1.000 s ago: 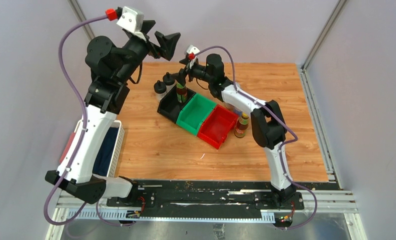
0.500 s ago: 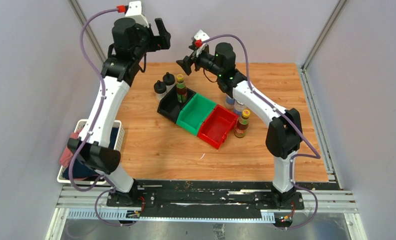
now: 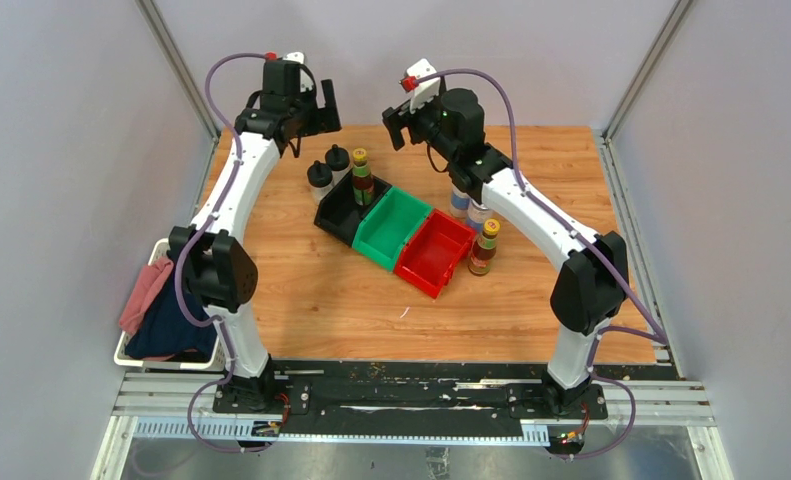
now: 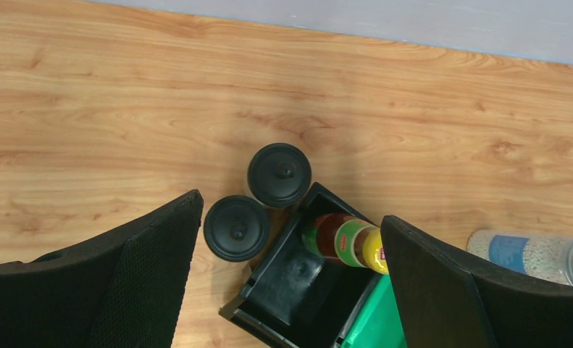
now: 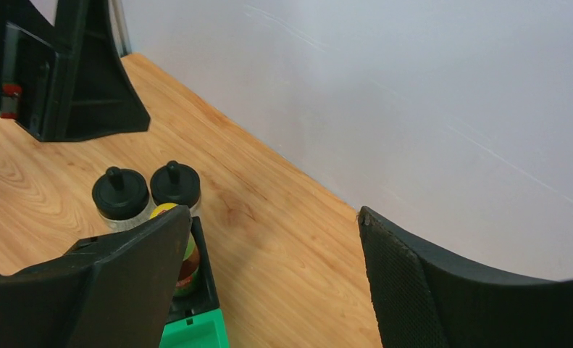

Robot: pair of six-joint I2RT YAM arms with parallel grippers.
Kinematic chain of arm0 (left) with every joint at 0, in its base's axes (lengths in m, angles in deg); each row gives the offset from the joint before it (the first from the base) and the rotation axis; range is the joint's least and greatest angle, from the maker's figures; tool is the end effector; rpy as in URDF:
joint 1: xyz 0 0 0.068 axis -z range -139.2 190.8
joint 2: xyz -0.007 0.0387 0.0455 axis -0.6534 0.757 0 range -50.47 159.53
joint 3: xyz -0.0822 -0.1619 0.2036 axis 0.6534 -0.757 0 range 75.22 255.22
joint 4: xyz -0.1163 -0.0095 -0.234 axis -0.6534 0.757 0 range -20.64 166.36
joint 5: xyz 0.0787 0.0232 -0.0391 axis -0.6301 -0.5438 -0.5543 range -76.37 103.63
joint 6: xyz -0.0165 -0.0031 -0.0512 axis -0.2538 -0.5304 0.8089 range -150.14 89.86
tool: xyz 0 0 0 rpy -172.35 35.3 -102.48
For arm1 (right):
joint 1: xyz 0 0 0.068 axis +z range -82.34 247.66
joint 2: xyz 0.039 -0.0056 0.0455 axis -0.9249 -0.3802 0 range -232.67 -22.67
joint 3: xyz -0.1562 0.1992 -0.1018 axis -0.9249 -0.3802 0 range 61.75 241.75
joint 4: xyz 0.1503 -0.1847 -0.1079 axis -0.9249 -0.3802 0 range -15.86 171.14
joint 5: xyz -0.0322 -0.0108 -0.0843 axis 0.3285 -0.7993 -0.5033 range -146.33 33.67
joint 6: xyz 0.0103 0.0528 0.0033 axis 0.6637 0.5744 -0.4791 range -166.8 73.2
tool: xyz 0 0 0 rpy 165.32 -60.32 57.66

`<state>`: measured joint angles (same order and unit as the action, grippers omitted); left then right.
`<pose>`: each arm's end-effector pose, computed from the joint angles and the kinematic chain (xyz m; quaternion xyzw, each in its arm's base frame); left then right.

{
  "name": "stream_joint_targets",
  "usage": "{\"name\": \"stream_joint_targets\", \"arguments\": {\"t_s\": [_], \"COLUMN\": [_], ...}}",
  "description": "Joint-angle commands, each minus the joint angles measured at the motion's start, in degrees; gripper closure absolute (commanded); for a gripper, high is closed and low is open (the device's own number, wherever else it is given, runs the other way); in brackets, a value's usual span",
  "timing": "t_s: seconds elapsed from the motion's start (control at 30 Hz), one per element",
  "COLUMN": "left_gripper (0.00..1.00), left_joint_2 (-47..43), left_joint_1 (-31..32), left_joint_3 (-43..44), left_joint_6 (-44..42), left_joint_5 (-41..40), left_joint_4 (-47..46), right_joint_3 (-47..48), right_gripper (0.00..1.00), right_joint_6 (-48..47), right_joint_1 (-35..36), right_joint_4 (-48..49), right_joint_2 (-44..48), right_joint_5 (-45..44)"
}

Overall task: Organize the condiment bottles
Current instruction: Place the bottle in the storage box, then pick up the bottle from the center of the board.

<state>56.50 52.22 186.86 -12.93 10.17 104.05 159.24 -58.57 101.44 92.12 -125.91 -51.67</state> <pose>0.4231 -0.0833 0.3910 -0.0588 0.8639 -0.0982 0.4905 0.3634 0.2467 0.4156 -0.2885 0.6094 0.1678 0.7192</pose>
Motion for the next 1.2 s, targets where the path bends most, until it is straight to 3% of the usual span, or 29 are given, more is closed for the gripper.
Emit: {"name": "stream_joint_targets", "arguments": {"t_s": [0.0, 0.6, 0.8, 1.17], "left_gripper": [0.0, 0.03, 0.03, 0.03], "left_joint_2": [1.0, 8.4, 5.7, -1.2], "left_joint_1": [-1.4, -3.7, -3.7, -3.7], "left_joint_3": [-0.4, -0.3, -7.1, -15.6], "left_joint_6": [0.4, -2.1, -3.4, -3.7], "left_joint_5": [0.7, 3.8, 5.7, 4.7], "left_joint_4": [1.6, 2.5, -5.3, -7.6], "right_joint_3": [-1.4, -2.1, -2.1, -2.4], "right_gripper": [0.11, 0.11, 0.11, 0.11], "right_joint_6": [-0.1, 1.1, 1.0, 1.0], "right_joint_1": [0.4, 0.5, 0.4, 0.4], "right_joint_4": [-2.1, -2.8, -3.0, -3.2], "right_joint_2": [1.8, 0.0, 0.0, 0.2], "right_joint_5": [-4.1, -6.9, -6.6, -6.1]}}
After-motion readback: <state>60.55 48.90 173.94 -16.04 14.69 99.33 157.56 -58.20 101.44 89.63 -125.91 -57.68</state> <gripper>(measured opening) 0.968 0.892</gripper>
